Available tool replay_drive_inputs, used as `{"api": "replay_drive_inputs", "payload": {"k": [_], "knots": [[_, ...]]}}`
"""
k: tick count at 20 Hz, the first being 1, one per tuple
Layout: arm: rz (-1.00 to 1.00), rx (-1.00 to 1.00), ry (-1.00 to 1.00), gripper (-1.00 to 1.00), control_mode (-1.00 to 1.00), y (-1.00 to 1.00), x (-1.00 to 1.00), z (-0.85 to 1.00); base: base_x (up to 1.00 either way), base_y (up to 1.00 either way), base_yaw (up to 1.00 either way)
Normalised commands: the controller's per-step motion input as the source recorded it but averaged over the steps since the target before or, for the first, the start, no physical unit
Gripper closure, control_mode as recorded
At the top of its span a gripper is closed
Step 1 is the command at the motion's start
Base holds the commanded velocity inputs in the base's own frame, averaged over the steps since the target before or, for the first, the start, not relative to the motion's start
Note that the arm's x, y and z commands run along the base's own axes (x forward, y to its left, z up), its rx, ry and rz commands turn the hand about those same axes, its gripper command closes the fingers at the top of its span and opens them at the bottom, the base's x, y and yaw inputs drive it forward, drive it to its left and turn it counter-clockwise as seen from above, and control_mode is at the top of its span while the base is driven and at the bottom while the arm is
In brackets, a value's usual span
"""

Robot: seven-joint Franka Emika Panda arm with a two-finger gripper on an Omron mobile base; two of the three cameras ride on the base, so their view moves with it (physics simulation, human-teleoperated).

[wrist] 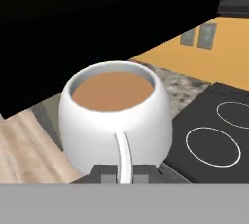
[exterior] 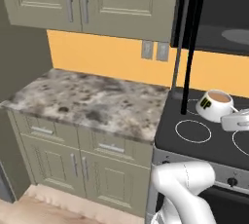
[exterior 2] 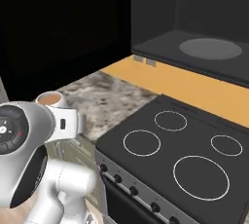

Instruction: Pick the cup of tea, navigate to the dining table, and place it on the saucer.

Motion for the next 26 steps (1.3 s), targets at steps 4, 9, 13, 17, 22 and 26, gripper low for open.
{"api": "replay_drive_inputs", "payload": {"k": [4, 9, 13, 17, 22, 26], "knots": [[0.0, 0.0, 0.0, 1.0, 1.0, 0.0, 0.0, 0.0, -0.65, -0.21, 0.68], [0.0, 0.0, 0.0, 1.0, 1.0, 0.0, 0.0, 0.0, -0.99, -0.3, 0.57], [0.0, 0.0, 0.0, 1.0, 1.0, 0.0, 0.0, 0.0, -0.98, -0.23, 0.57], [0.0, 0.0, 0.0, 1.0, 1.0, 0.0, 0.0, 0.0, -0.69, -0.17, 0.6], [0.0, 0.0, 0.0, 1.0, 1.0, 0.0, 0.0, 0.0, -0.29, -0.02, 0.59], [0.0, 0.0, 0.0, 1.0, 1.0, 0.0, 0.0, 0.0, 0.0, 0.0, 0.63]]}}
